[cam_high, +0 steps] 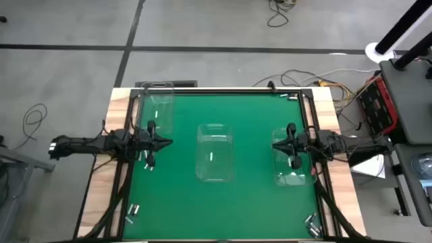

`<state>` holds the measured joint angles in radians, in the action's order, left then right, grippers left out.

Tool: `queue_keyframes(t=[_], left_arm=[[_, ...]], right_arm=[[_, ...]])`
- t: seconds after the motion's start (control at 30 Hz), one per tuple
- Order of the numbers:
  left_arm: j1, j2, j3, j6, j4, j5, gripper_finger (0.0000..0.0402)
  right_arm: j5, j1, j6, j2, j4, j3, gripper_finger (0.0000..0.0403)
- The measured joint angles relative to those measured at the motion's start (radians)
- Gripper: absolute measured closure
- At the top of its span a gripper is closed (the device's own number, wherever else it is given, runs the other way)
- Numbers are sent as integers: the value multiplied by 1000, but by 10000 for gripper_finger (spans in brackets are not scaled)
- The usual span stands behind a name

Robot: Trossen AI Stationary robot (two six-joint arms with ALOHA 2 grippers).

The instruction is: Sort batteries

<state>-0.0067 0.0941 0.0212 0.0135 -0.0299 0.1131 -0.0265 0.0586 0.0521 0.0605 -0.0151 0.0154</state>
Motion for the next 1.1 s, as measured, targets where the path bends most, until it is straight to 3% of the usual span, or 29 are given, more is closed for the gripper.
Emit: queue_keyframes(t=[1.1], left_arm=[[0, 0, 0, 0, 0, 0, 402]], right_arm=[[0, 0, 0, 0, -17, 0, 374]])
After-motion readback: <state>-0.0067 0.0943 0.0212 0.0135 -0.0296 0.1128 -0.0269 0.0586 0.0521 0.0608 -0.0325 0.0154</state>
